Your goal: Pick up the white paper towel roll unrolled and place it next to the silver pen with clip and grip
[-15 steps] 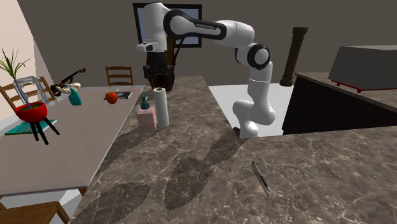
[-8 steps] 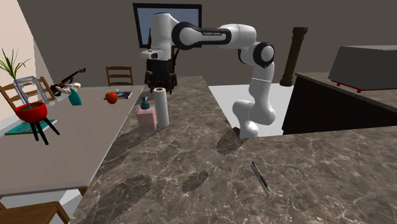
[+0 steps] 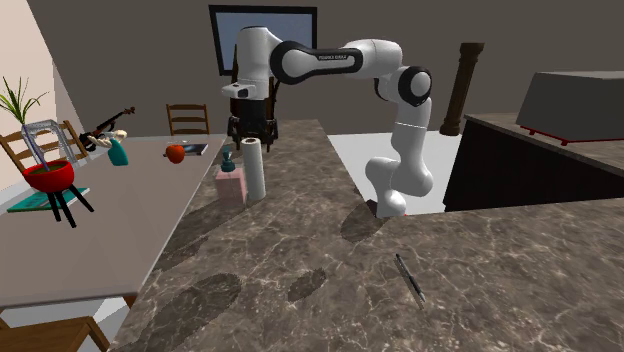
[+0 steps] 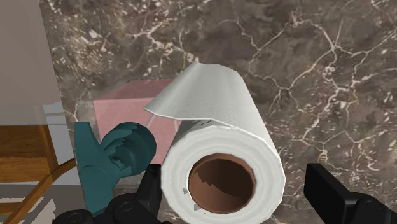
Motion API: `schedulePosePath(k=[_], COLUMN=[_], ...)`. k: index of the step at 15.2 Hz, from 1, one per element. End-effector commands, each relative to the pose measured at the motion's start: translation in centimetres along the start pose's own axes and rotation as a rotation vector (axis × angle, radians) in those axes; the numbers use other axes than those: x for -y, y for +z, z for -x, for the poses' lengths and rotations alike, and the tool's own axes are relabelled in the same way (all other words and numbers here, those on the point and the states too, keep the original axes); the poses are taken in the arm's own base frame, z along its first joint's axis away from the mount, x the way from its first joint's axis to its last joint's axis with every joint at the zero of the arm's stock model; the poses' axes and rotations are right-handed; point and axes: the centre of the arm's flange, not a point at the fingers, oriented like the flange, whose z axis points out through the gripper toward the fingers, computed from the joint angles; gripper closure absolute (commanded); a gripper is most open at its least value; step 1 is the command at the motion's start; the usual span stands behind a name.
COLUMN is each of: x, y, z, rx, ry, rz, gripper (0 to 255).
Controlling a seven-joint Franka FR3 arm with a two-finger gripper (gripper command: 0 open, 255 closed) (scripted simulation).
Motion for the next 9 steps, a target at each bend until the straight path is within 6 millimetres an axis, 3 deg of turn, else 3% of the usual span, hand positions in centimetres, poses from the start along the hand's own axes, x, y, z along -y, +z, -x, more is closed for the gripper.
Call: schedulePosePath(k=[1,2,9], x=[0.0,0.0,0.0], y=[0.0,0.0,0.0], z=[0.0,0.0,0.01], rx=[0.0,0.0,0.0], ry=[0.0,0.0,0.0], rz=[0.0,0.0,0.0], gripper=[0,255,255])
